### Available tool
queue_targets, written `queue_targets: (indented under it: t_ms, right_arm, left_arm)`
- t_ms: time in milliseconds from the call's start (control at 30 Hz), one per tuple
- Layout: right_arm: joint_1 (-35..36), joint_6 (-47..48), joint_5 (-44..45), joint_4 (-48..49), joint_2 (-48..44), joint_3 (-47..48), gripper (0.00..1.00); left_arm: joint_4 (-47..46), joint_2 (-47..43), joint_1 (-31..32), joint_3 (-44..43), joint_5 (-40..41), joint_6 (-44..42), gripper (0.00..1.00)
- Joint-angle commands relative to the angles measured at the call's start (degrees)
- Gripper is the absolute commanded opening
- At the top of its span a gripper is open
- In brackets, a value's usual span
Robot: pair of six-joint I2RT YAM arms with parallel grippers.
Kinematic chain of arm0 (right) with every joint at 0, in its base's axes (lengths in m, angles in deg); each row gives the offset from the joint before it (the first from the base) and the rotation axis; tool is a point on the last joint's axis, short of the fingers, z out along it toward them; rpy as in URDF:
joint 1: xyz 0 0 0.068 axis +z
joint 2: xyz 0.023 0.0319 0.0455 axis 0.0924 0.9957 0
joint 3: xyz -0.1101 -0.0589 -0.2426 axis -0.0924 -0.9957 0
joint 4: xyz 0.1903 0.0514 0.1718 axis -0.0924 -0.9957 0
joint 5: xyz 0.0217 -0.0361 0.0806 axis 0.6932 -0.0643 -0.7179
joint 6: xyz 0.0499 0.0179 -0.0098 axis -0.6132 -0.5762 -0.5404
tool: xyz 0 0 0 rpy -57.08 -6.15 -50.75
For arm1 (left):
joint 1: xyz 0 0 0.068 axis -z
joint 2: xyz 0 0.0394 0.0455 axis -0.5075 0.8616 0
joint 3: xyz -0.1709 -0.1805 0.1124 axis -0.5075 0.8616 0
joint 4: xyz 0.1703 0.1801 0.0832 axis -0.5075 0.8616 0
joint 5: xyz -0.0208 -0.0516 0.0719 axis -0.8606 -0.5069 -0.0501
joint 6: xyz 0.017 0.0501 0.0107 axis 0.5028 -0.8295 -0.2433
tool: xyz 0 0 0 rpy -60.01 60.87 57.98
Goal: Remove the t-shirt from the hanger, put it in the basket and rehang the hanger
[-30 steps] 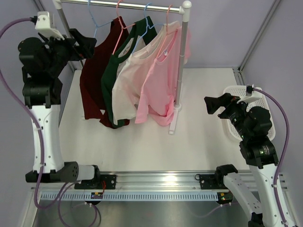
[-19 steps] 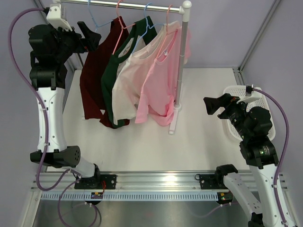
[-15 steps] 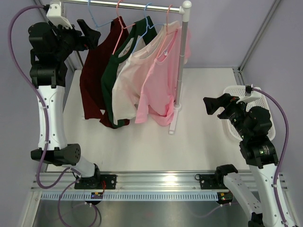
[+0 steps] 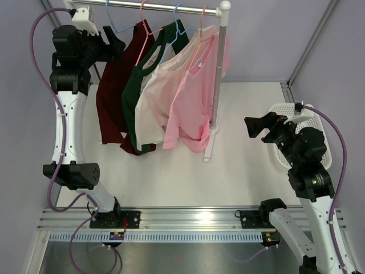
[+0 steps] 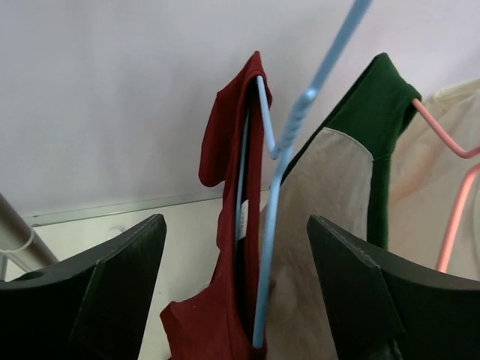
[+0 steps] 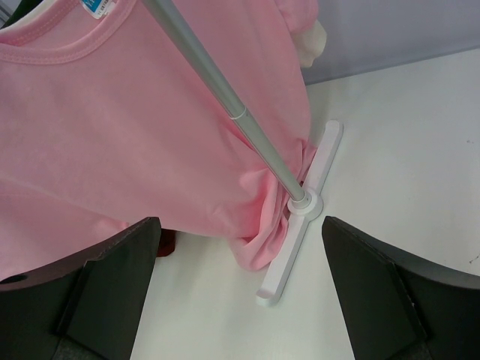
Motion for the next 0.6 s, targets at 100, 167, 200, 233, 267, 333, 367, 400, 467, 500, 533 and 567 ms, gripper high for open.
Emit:
queue_targets:
  t_ms: [100,167,200,233,267,333,367,400,467,500,533,567]
  right_arm:
    - [0.5,1.1,-1.8,1.8,0.0,0.2,0.99]
    - [0.5,1.2,-1.8,1.8,0.0,0.1,0.99]
    - [0.5,1.2,-1.9,1.8,0.1,0.0,1.0]
    - [0.6,1.2,-1.9,1.9,0.1,-0.1,1.0]
    - [0.6,1.2,-1.9,1.9,0.1,-0.1,1.0]
    - [0.5,1.1,-1.9,1.9,0.1,-0.1,1.0]
    - [0.5,1.1,-1.9,2.0,0.2,-0.2,1.0]
    - [0.6,1.1,-2.0,2.0,0.2,-0.2,0.99]
    - [0.5,1.1,-1.9,2.0,0.3,-0.2,1.0]
    - [0.6,1.1,-2.0,2.0,0.3,-0.2,0.99]
    - [0.6,1.1,-2.0,2.0,0.3,-0.2,0.99]
    - [0.6,1.1,-2.1,2.0,0.3,-0.2,0.99]
  left_arm:
    - [-2.1,-0.3,0.1,-3.3,3.8,0.3,0.76]
    - [-2.1,-0.3,0.4,-3.3,3.9,0.6,0.76]
    - [-2.1,-0.3,1.4,-3.3,4.0,0.8,0.76]
    - [-2.3,-0.4,1.5,-3.4,4.3,0.9,0.76]
    - [-2.4,-0.5,1.6,-3.2,4.3,0.9,0.75]
    - [-2.6,-0.6,1.7,-3.1,4.2,0.9,0.69]
    - [-2.7,-0.7,1.8,-3.2,4.3,1.0,0.67]
    - [-2.7,-0.8,1.8,-3.1,4.2,1.4,0.66]
    - [-3.0,-1.0,1.8,-3.0,4.0,1.7,0.61]
    - [-3.3,-1.0,1.8,-2.9,3.8,1.7,0.58]
    - [-3.3,-1.1,1.9,-2.9,3.7,1.7,0.53]
    - [-3.3,-1.1,1.9,-2.8,4.0,1.8,0.52]
